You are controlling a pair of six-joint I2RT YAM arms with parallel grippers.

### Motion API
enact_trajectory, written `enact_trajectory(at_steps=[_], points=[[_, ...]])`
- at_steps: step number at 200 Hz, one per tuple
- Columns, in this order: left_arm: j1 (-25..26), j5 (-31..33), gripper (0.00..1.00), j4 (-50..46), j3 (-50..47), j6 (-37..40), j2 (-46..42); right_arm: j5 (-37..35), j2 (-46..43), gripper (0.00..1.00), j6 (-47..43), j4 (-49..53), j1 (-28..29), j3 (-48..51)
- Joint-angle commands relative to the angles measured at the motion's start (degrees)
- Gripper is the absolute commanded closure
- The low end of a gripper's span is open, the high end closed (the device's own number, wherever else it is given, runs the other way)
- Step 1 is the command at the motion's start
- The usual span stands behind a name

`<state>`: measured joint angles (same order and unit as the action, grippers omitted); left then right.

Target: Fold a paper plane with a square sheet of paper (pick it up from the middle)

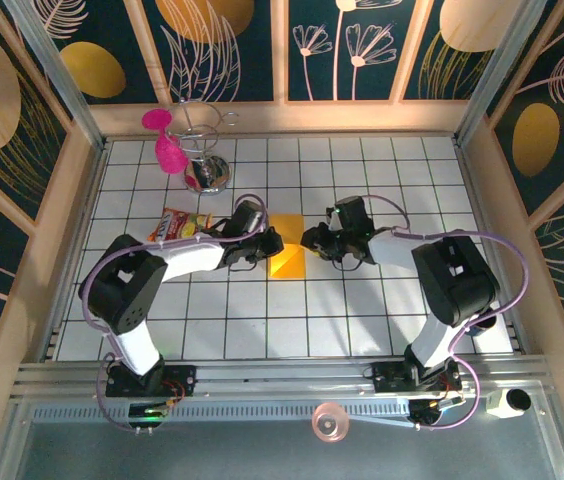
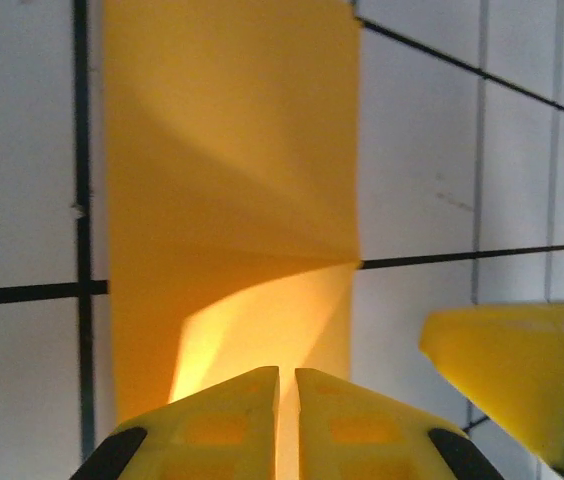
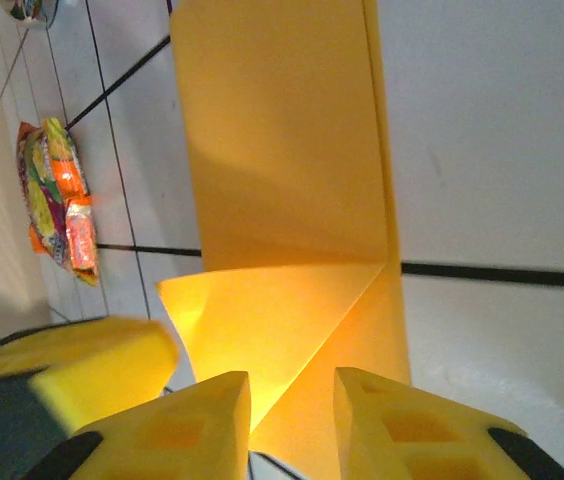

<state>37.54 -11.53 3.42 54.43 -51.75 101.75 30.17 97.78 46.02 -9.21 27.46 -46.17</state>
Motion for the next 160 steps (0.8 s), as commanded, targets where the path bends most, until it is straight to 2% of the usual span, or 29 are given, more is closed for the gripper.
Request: enact_trajectory(at_steps=[1,83,160], points=[[-1.1,-0.2,0.87,0.9,0.6,-0.4,2.2,2.2,0.5,0.68,5.1,-5.0,0.7,0.8],[-3.7,-2.2,0.80,8.1,-5.0,-5.4,3.9,1.4,4.9,0.60,8.0,-3.5,2.6,-1.1],[-4.0,-3.3,0.80,9.8,-7.2,-6.4,3.9,1.7,7.9,0.64,8.6,-4.3,3.6,-3.9]])
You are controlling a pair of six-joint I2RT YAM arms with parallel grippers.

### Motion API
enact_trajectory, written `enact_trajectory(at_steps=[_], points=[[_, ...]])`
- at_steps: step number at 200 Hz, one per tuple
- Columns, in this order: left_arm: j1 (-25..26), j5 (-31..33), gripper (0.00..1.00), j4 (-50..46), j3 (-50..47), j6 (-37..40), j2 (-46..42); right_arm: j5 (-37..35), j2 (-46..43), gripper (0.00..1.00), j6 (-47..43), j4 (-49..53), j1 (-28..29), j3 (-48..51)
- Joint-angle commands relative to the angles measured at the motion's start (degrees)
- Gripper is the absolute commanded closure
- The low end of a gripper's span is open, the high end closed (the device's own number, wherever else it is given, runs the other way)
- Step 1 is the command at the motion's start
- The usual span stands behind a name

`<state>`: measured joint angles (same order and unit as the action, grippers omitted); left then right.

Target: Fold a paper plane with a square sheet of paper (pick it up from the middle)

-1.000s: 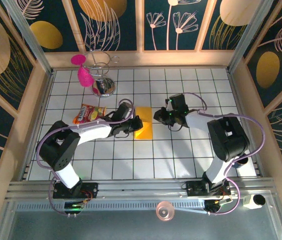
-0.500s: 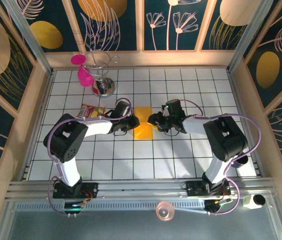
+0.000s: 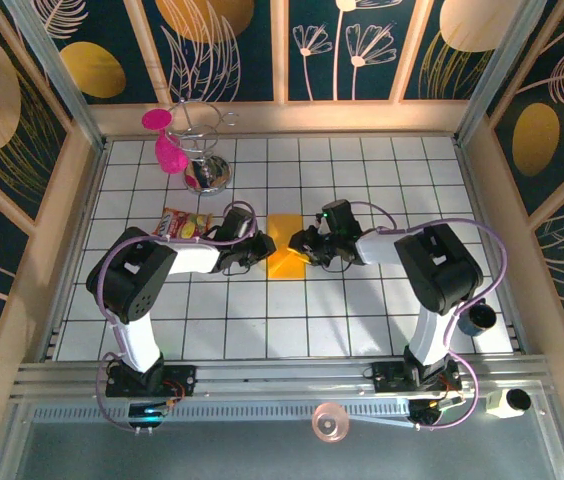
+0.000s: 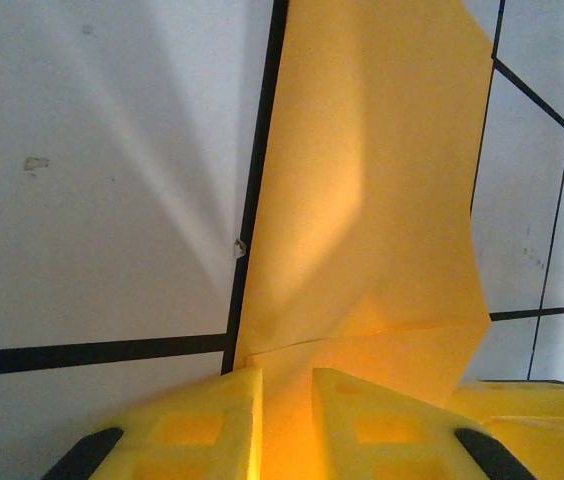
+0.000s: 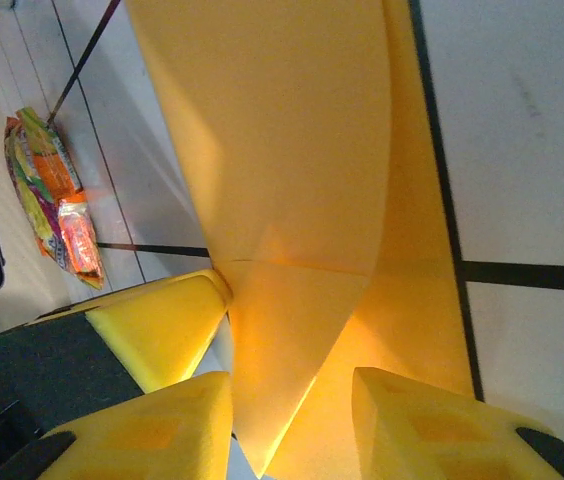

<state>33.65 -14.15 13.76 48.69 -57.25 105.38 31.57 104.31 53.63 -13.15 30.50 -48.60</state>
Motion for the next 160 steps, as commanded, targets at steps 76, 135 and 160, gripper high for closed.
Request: enact_trajectory(at_steps=[76,135,160], points=[[-0.2,-0.7,0.80,-0.4,-1.7,-0.9,-0.4,1.5,3.4,0.72,3.1,-5.4,0.5,-1.3],[-0.6,-1.1,0.79,0.5,-2.1,-1.6,-3.3,1.6,4.2,0.87,4.4,-10.9,0.5,-0.3],[-1.3,-1.1,0.73,2.0,-3.8,-2.5,-6.8,0.4,2.9,0.95,3.5,-12.2,0.5,0.2]])
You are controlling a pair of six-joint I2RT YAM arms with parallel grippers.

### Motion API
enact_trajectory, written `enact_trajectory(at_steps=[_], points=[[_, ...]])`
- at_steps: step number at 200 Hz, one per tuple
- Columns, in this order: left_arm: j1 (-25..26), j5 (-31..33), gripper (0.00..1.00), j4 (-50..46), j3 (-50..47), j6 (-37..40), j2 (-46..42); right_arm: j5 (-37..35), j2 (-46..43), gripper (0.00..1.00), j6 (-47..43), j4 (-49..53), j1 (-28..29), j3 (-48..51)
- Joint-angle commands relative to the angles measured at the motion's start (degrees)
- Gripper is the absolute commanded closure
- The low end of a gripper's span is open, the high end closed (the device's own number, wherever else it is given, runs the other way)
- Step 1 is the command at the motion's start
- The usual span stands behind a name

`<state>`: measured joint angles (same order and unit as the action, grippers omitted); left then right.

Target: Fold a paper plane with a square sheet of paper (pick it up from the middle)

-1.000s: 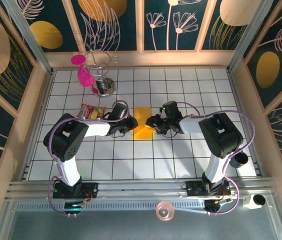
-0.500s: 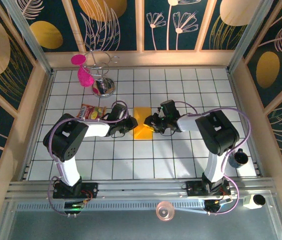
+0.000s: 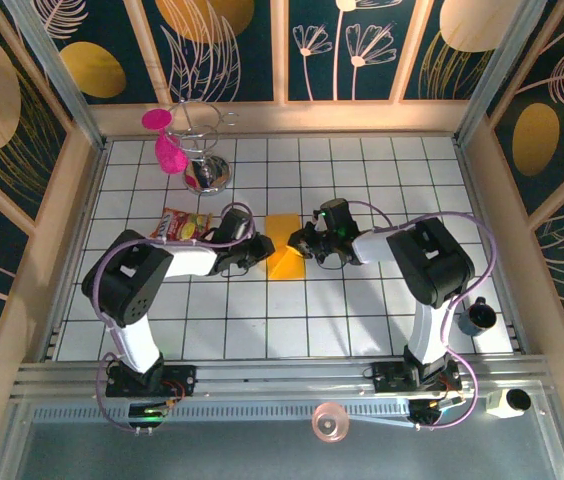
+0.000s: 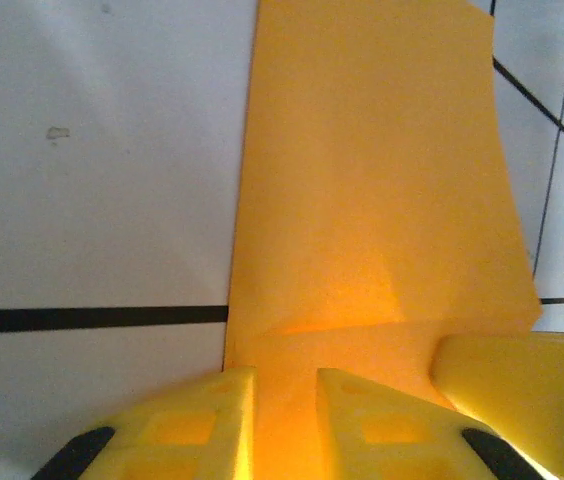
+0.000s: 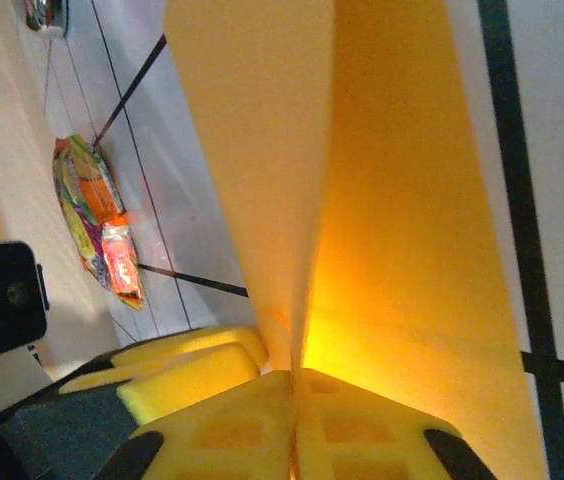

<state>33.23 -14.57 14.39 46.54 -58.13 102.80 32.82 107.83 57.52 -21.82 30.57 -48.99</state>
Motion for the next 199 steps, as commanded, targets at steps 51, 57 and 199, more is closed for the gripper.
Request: enact_trajectory(at_steps=[51,57,199], points=[[-3.2,-2.9,0.48,10.5,-9.5,-6.3,-14.9,1.3,-7.6,0.99,-3.1,-10.3,-1.4,2.9],[-3.4,-3.5,0.43,12.2,-10.5,-7.1,-15.8,2.1,-8.3,0.99,-3.2,-11.3,-1.6,3.2],[-3.5,-15.1,0.29,37.3,-15.1,-14.3,-18.4,14.8,-12.9,0.98,5.9,-27.6,-3.4,5.6]])
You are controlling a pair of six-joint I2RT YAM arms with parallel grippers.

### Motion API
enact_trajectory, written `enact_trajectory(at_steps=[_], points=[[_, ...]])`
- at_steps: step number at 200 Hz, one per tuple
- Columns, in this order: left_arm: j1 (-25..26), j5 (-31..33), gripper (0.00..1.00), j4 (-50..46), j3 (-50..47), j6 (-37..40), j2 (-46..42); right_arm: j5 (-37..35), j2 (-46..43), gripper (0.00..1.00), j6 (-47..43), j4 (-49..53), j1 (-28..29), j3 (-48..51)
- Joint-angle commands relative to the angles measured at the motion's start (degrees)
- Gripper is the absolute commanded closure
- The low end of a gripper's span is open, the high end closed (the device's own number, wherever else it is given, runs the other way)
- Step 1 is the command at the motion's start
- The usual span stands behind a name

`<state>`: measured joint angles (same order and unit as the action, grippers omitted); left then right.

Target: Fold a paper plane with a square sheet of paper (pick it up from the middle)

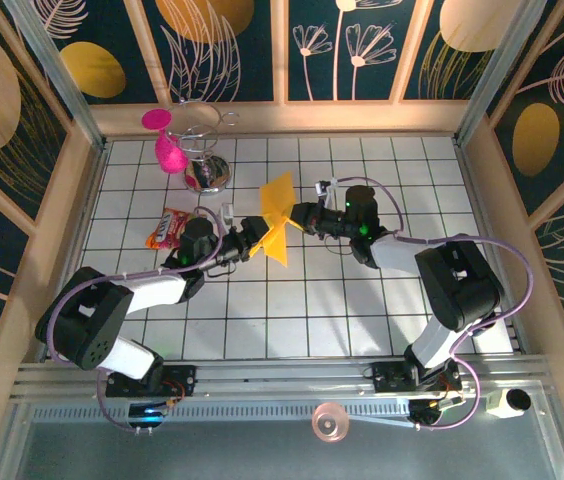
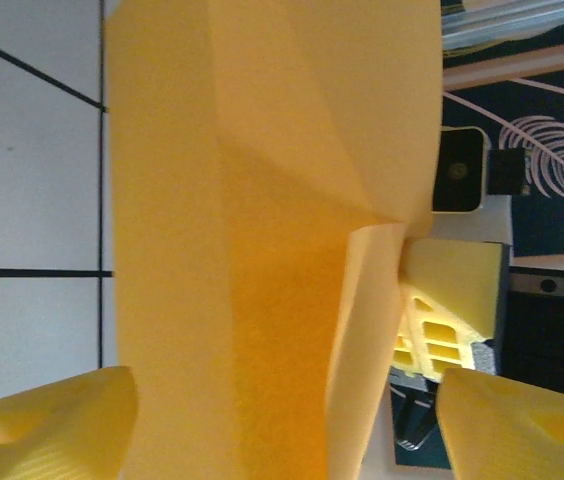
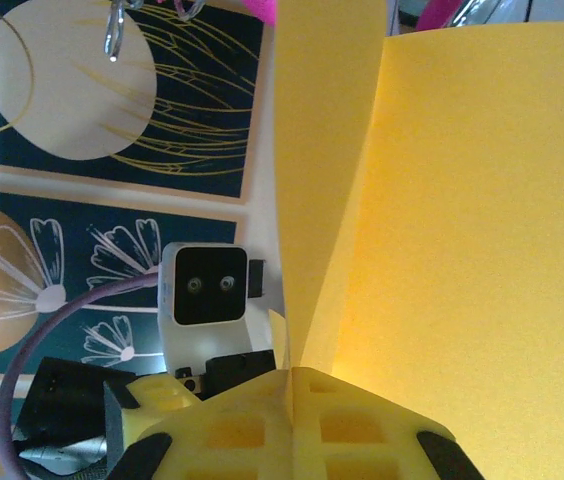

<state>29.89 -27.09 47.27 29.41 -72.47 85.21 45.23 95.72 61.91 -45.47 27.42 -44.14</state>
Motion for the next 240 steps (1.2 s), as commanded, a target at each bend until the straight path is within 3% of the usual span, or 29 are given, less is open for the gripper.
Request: enact_trajectory(at_steps=[1,56,98,139,163,201,240], points=[[-0.1,-2.6,0.29,4.4,2.1,0.0,-0.9,2.4,-0.8,0.98,1.5,-4.0,-0.2,0.8],[-0.2,-2.4,0.62,2.1,3.5,1.1,-1.8,2.6,-1.3,0.96,0.2,-1.2,-0.8,0.7],[-0.1,-1.8,0.77,-0.4,4.2,2.3,-2.3,2.4,-2.2,0.91,-1.1,1.3,-1.7,0.9],[-0.2,-0.8,0.92,-4.9,5.2,5.0,-2.4,0.1,-4.3,0.72,-5.8,9.0,-2.8,0.5],[-0.2,1.5,0.95,-14.4,7.9,10.4,-3.1,-5.3,-6.7,0.62,-12.0,19.1,-4.2,-0.8],[-0.1,16.7,0.97,-45.1,18.3,26.9,-4.7,-19.8,-11.8,0.55,-21.8,36.3,-6.9,-3.5],[1.6,38.1,0.97,-68.5,30.9,37.1,-3.0,-29.2,-15.7,0.54,-24.2,41.9,-9.1,-3.2]])
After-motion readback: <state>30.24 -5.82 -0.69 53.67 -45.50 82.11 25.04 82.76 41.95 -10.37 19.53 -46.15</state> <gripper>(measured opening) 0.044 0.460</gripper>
